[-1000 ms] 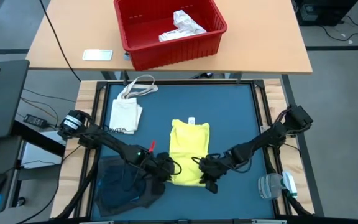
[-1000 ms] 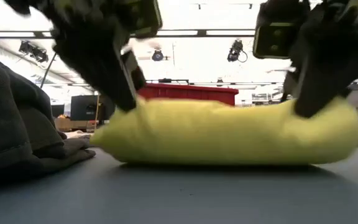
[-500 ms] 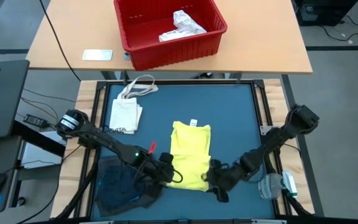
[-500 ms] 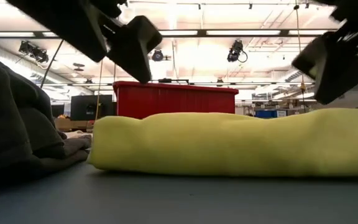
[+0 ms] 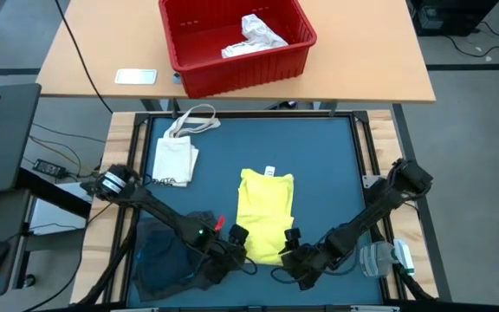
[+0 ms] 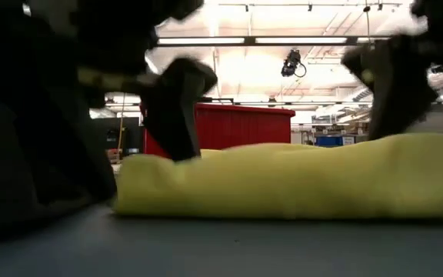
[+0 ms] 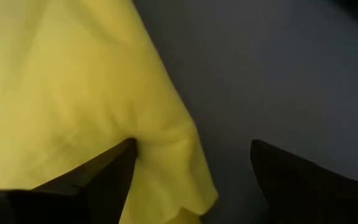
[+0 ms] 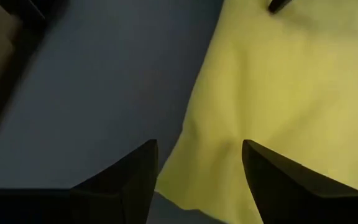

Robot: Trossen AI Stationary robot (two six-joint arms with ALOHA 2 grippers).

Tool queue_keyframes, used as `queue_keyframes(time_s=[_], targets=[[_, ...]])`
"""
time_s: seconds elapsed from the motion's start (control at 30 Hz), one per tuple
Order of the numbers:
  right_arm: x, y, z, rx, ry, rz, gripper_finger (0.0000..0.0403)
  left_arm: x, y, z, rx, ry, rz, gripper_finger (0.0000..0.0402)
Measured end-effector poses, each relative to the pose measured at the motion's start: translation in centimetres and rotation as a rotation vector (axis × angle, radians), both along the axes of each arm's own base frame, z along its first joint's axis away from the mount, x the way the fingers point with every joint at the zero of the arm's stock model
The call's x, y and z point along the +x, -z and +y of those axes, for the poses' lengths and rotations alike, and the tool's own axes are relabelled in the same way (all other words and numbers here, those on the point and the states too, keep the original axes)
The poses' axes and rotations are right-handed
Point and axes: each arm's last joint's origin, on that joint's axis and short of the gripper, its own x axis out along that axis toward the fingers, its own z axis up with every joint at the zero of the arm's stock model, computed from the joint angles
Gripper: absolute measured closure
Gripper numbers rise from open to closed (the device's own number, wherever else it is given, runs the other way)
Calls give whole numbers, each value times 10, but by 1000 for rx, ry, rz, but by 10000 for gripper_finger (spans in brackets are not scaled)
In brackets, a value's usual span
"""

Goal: Fold laundry
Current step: Fold the yellow shirt

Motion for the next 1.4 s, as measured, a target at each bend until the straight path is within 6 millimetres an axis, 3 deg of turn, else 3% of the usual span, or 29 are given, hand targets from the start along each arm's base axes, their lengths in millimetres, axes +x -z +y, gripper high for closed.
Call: queue_keyframes(time_s=[0.13,0.27,0.4,0.47,0.6,0.77,0.9,1.13,1.4], targets=[[4,27,2,29,33,85,176,6,16,1,21,-26,6,124],[10,35,-1,127,157,138,242,10,18,7,12,-76,11,217],[11,13,-13,227,194,153,365,9,4,15,-23,-133,18,338],[12,-7,-22,284,190,141,381,9,-14,21,-45,-145,24,380],[11,-43,-49,369,241,136,369,11,-57,39,-108,-190,28,380],[8,-65,-94,353,290,172,383,19,-87,83,-116,-312,20,387],[1,-64,-131,339,397,236,383,31,-96,128,-127,-437,-4,390],[-23,-73,-200,392,540,183,383,39,-102,205,-144,-635,-79,388],[-65,-82,-285,414,799,60,383,43,-117,284,-180,-814,-328,386]])
